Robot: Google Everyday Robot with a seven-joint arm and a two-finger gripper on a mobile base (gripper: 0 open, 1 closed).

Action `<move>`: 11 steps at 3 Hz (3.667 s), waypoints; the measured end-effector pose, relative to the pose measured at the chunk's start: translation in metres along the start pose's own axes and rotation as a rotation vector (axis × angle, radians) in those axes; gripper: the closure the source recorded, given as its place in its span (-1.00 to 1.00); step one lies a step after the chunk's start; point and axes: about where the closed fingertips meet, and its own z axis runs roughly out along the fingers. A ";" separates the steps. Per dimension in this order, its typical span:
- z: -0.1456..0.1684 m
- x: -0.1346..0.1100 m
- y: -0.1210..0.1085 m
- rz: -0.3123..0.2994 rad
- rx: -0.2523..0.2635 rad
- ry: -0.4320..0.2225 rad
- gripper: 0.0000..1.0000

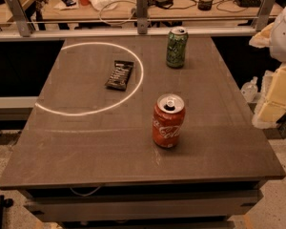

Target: Move coke can near green can

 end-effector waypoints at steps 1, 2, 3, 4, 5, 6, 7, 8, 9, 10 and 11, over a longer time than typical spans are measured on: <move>0.000 0.000 0.000 0.000 0.000 0.000 -1.00; -0.002 0.002 0.002 0.067 0.006 -0.081 -1.00; -0.002 0.026 0.002 0.229 0.060 -0.250 -1.00; 0.015 0.044 0.005 0.311 0.122 -0.421 -1.00; 0.043 0.044 0.015 0.323 0.149 -0.605 -1.00; 0.048 0.024 0.032 0.296 0.125 -0.822 -1.00; 0.032 -0.006 0.046 0.280 0.071 -1.042 -1.00; 0.021 -0.028 0.050 0.290 0.038 -1.084 -1.00; 0.020 -0.030 0.050 0.287 0.045 -1.087 -1.00; 0.030 -0.040 0.051 0.274 0.064 -1.131 -1.00; 0.048 -0.054 0.052 0.280 0.094 -1.166 -1.00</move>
Offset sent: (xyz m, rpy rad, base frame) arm -0.0109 -0.0293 0.0179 0.6405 -0.1056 -0.3060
